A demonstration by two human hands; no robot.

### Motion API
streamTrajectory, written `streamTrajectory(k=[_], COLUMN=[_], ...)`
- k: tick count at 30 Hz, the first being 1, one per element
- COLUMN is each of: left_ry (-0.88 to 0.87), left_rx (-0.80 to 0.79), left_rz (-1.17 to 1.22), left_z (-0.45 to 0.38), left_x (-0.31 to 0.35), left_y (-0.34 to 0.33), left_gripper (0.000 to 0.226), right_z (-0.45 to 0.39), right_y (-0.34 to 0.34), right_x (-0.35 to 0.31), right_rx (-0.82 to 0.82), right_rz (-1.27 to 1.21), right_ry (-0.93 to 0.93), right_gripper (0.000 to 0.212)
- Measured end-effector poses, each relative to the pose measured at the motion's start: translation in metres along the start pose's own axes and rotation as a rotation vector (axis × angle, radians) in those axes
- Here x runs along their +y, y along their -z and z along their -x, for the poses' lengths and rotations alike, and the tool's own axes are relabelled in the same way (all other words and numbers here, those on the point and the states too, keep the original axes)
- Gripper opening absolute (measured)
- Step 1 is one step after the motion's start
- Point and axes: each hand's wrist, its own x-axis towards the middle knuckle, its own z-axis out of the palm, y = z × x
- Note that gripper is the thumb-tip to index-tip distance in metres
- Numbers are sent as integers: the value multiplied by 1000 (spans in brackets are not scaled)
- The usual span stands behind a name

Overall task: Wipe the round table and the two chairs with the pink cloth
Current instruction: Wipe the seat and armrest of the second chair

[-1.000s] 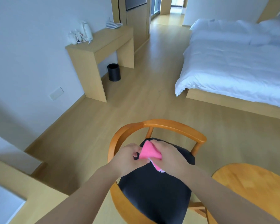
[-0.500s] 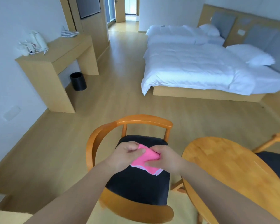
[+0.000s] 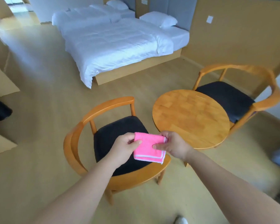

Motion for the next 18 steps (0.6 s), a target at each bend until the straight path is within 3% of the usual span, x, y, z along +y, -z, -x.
streamTrajectory(k=[4, 9, 13, 18], left_ry=[27, 21, 15, 15], left_rx=[-153, -322, -320, -270], left_rz=[-41, -74, -35, 32], left_z=[-9, -29, -35, -35], left_x=[7, 16, 24, 21], left_y=[-41, -106, -170, -224], left_gripper=[27, 29, 34, 30], right_z=[35, 73, 102, 138], right_y=[23, 56, 79, 89], right_x=[30, 80, 119, 158], right_rx=[193, 420, 704, 793], right_rz=[-253, -291, -193, -35], right_ry=[-58, -109, -153, -135], right_gripper=[33, 37, 37, 30])
